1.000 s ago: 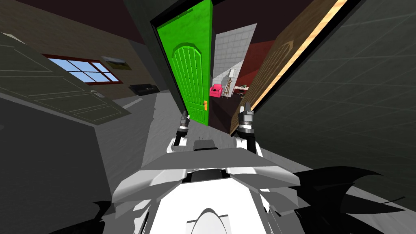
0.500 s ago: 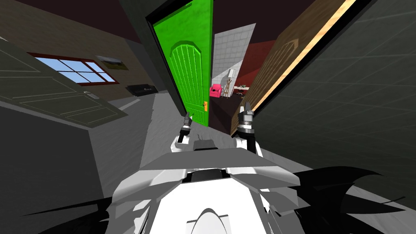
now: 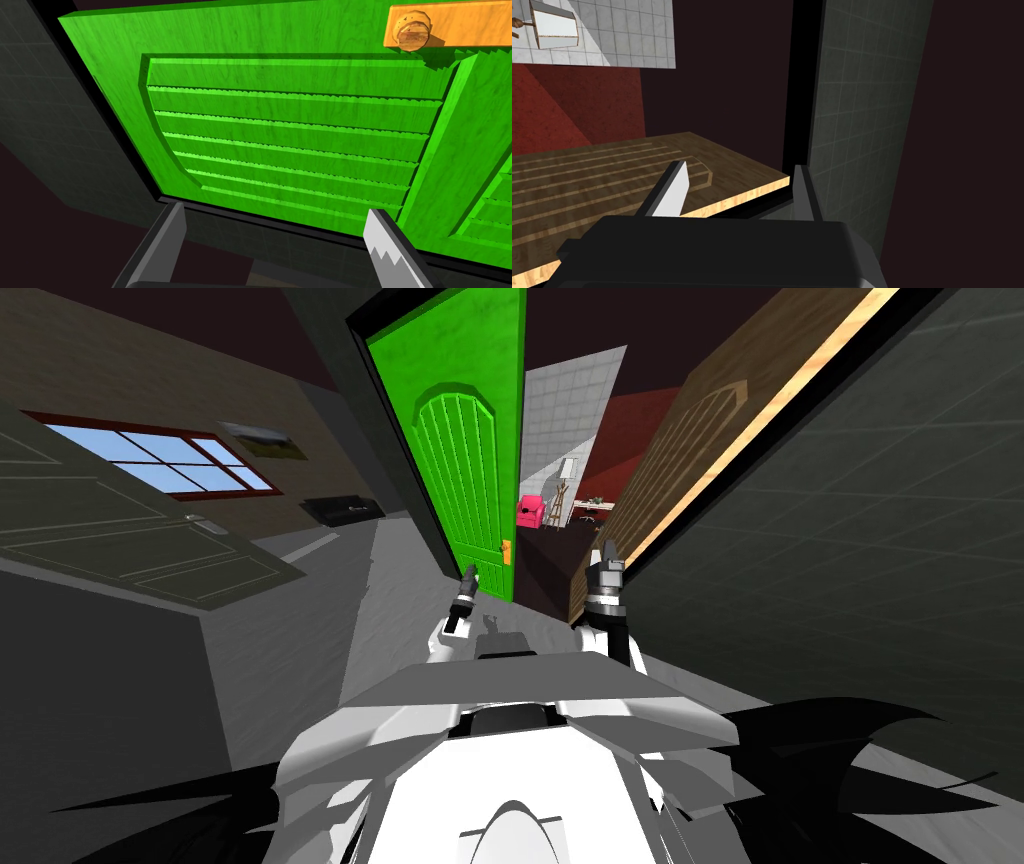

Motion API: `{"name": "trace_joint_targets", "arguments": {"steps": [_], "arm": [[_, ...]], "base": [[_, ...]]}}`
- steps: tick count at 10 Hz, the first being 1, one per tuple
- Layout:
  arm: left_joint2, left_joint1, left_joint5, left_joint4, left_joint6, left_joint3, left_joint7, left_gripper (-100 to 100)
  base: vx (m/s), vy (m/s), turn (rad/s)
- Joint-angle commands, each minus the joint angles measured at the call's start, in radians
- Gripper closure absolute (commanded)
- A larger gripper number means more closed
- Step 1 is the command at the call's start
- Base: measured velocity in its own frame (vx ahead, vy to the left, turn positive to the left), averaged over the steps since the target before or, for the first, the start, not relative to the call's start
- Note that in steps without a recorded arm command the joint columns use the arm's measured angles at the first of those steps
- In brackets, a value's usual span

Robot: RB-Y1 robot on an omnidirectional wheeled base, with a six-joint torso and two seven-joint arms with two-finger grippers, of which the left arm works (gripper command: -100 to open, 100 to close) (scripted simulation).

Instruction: Push the door open

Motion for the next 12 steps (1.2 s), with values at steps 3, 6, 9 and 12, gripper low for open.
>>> {"name": "trace_joint_targets", "arguments": {"steps": [3,6,9,12], "arm": [[0.000,-0.066,0.006,0.108,-0.001,-0.010,0.004,-100],[-0.006,-0.121,0.009,0.201,-0.002,-0.019,0.005,-100],[-0.014,-0.175,0.013,0.289,-0.004,-0.028,0.006,-100],[-0.024,-0.226,0.016,0.371,-0.005,-0.037,0.007,-100]], "base": [[0.088,0.044,-0.038],[0.103,0.042,-0.034],[0.085,0.046,-0.038],[0.091,0.043,-0.034]]}}
